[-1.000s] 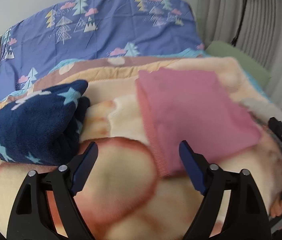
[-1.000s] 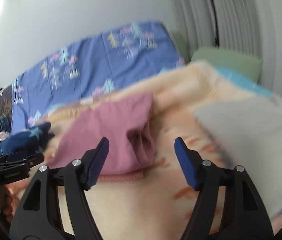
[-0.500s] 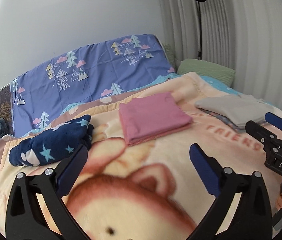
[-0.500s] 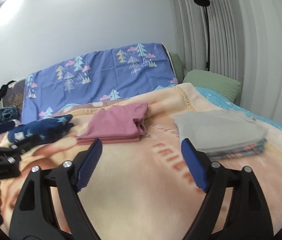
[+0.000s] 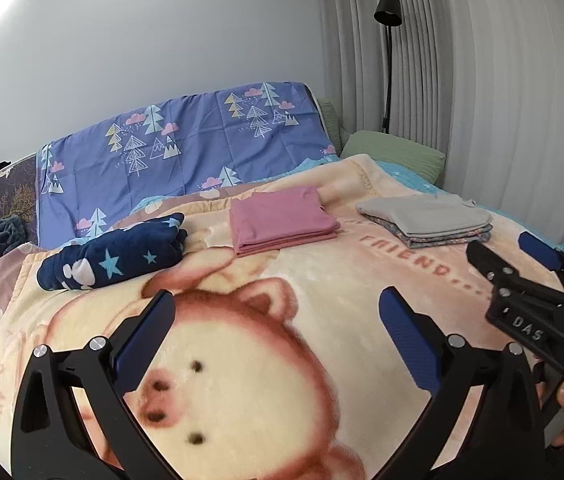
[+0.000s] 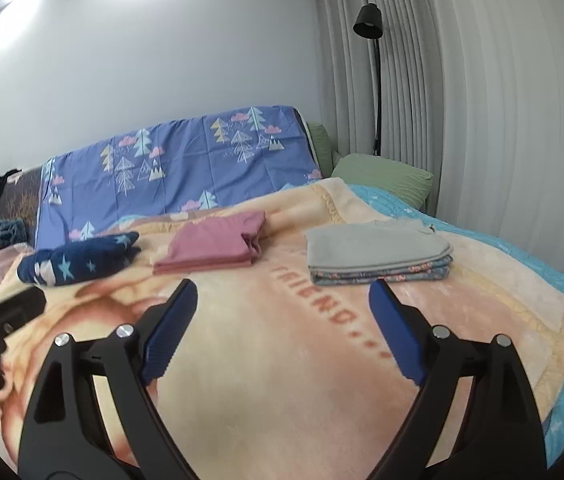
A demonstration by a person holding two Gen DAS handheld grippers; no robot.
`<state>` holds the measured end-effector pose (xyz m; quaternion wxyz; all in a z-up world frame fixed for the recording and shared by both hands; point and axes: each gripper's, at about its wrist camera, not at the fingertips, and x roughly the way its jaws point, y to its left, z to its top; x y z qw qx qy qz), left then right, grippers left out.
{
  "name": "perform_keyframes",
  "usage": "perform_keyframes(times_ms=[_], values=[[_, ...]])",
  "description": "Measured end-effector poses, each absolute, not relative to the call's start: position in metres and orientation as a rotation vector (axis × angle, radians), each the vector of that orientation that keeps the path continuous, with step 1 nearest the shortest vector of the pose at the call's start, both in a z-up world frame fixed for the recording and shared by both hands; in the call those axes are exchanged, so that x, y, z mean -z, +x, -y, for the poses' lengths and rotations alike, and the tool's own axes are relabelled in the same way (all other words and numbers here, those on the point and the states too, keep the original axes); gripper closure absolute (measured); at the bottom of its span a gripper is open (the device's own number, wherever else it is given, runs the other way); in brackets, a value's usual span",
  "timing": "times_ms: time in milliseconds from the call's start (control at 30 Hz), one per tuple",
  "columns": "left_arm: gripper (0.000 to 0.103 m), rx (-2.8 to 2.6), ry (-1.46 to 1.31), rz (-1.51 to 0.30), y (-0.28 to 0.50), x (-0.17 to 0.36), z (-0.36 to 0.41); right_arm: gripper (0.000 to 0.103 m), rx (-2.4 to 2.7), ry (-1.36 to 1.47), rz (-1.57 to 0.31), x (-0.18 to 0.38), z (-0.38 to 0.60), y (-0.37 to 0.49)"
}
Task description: Fold small clothes
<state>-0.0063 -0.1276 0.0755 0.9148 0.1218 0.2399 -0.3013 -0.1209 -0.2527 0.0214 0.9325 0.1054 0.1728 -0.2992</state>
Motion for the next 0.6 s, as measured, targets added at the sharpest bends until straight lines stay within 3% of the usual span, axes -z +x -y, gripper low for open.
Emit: perform_keyframes(times_ms=[600], values=[[0.001, 0.576, 0.257, -0.450, -0.030, -0.069, 0.115, 0.013, 0.571, 0.191, -0.389, -0.024, 0.236, -0.123]])
